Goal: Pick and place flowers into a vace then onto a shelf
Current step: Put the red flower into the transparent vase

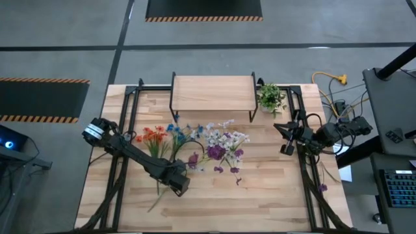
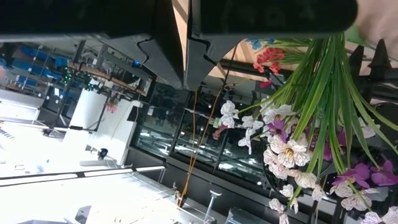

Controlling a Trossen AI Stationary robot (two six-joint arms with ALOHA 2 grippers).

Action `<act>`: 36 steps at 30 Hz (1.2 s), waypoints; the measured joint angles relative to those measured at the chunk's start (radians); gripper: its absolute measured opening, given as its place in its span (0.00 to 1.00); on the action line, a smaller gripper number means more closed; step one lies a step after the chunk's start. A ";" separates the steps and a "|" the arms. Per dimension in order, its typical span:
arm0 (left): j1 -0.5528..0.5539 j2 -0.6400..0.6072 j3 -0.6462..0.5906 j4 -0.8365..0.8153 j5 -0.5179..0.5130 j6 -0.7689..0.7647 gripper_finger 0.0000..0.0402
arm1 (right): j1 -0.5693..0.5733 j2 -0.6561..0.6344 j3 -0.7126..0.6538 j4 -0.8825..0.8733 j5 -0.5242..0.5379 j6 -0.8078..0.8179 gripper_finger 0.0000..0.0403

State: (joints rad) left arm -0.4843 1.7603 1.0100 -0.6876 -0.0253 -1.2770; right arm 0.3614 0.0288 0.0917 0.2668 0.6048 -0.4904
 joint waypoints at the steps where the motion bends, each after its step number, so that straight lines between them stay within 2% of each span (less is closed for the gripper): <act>1: 0.000 0.000 0.000 0.000 0.000 0.000 0.38 | 0.000 0.000 0.000 0.000 0.000 0.000 0.02; 4: 0.000 0.000 -0.001 -0.005 0.001 0.000 0.31 | 0.000 0.000 0.000 0.000 0.000 0.000 0.02; 11: 0.000 0.001 -0.002 -0.013 0.008 0.011 0.06 | 0.000 0.000 0.000 0.000 0.000 0.000 0.02; 13: 0.000 -0.002 -0.002 -0.010 0.010 0.021 0.02 | 0.000 0.000 0.000 0.000 0.000 0.000 0.02; 23: -0.002 -0.092 -0.008 -0.051 0.049 0.073 0.00 | 0.000 0.000 0.000 0.000 0.000 0.000 0.02; 31: -0.003 -0.208 -0.006 -0.103 0.224 0.141 0.00 | 0.000 0.000 0.000 0.000 0.000 0.000 0.02; 36: -0.003 -0.261 -0.006 -0.066 0.253 0.222 0.00 | 0.000 0.000 0.000 0.000 0.000 0.000 0.02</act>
State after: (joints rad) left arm -0.4873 1.4991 1.0039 -0.7540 0.2272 -1.0549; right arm 0.3614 0.0288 0.0917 0.2672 0.6044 -0.4904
